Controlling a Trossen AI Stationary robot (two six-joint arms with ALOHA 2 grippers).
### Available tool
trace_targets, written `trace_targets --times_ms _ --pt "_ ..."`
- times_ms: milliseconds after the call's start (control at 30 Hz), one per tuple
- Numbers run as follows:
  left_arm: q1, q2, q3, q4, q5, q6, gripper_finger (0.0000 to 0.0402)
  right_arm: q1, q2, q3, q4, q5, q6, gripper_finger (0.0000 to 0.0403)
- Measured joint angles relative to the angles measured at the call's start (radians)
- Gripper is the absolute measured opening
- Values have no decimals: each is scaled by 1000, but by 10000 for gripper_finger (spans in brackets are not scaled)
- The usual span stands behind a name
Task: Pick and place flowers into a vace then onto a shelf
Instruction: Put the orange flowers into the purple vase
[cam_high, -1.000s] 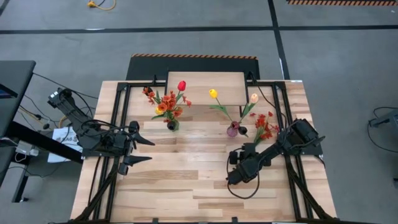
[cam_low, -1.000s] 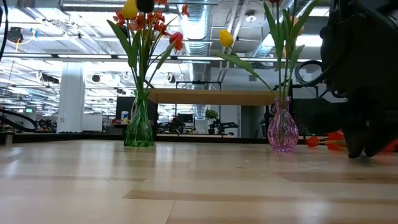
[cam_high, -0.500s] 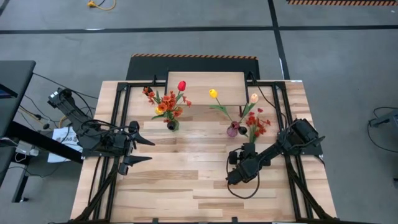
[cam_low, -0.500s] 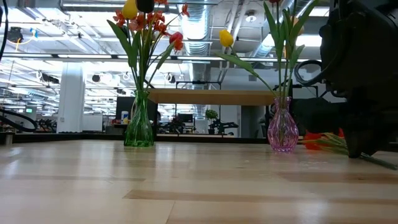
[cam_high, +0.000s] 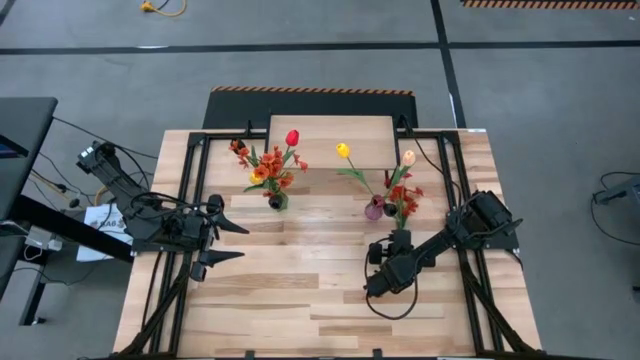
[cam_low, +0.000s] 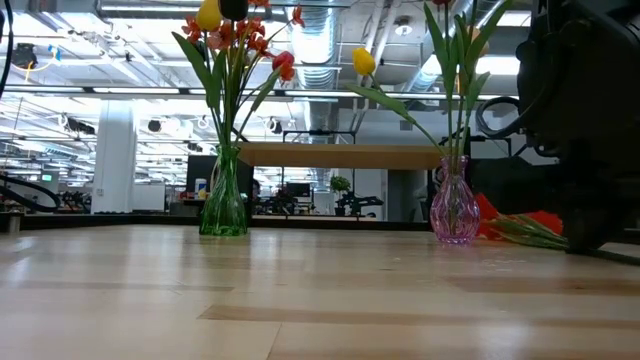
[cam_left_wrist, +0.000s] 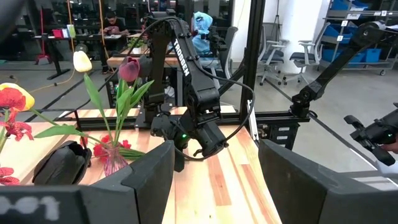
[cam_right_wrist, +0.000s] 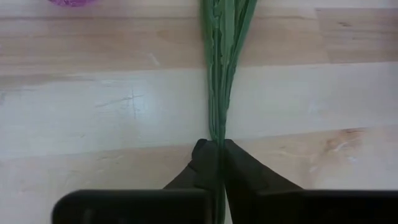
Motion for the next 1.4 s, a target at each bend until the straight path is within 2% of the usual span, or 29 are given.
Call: trace_targets --times_ms 333,633,833,1000,1300,1400 --pt "0 0 0 -1 0 0 224 -2 2 6 -24 8 26 3" --pt "0 0 0 -2 0 0 224 -1 6 44 -195 -53 46 0" --pt "0 0 0 -3 0 0 224 23 -27 48 -229 -53 62 0" --pt "0 0 0 -4 0 0 224 53 -84 49 -318 -72 71 0" --pt "0 0 0 0 0 -7 224 151 -266 50 -475 -51 72 0" --pt "0 0 0 7 -1 -7 224 178 -335 38 -469 1 66 0"
